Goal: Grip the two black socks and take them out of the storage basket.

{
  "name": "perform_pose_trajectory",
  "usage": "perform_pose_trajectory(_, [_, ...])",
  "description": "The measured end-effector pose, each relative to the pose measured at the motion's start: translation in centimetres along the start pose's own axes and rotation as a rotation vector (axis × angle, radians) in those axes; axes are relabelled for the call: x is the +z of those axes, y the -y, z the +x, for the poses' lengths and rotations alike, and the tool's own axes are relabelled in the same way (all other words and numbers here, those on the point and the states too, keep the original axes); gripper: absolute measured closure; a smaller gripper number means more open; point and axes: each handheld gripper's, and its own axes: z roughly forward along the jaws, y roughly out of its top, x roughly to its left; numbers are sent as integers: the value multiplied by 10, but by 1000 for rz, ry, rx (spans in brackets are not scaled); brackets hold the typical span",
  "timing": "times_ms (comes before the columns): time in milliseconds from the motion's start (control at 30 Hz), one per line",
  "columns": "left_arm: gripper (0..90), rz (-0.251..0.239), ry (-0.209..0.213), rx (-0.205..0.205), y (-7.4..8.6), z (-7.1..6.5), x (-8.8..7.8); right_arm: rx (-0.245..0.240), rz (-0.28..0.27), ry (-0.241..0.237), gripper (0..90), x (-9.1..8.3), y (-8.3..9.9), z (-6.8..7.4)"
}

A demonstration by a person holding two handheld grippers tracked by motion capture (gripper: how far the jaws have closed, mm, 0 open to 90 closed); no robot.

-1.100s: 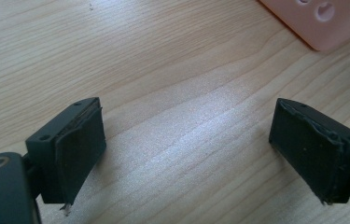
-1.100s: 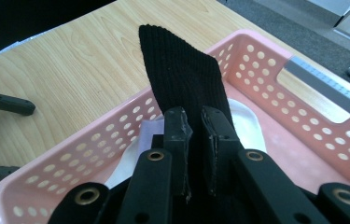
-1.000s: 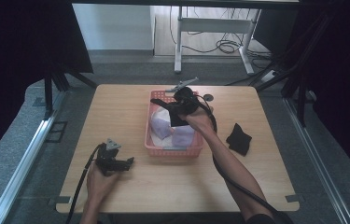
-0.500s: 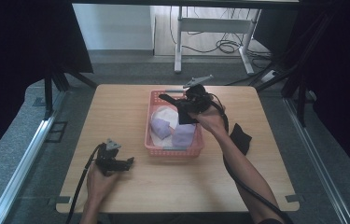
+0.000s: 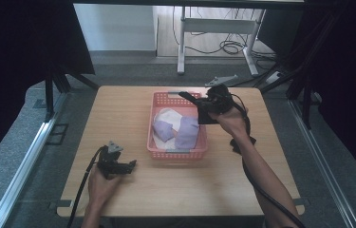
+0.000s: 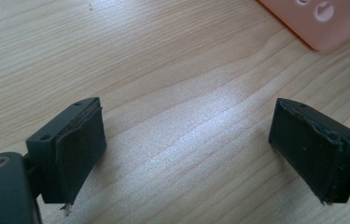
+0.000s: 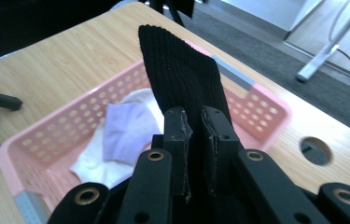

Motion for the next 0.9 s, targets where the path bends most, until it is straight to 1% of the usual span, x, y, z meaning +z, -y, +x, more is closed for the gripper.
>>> perform_pose_trajectory(167, [104,1,0,1,0,0,0,13,3,43,806,-14,8,-11])
perform_pose_trajectory(267, [104,1,0,1,0,0,0,23,6,71,806,-23,17,-19])
perform_pose_trajectory(400, [104,3,2,0,0,0,0,54,12,107,805,-34,32,-33])
perform_pose_trajectory(433, [104,3,2,0,0,0,0,60,14,111,805,-36,35,-35])
perform_pose_trajectory(533, [104,3,2,1,0,0,0,82,27,143,803,-41,48,-45])
perform_pose_trajectory(567, [104,3,2,1,0,0,0,96,27,149,804,-42,54,-49])
perform_pose_trajectory(733, [104,3,2,1,0,0,0,119,45,192,802,-44,75,-59])
perform_pose_trajectory(900, [104,3,2,1,0,0,0,139,80,231,798,-38,99,-66])
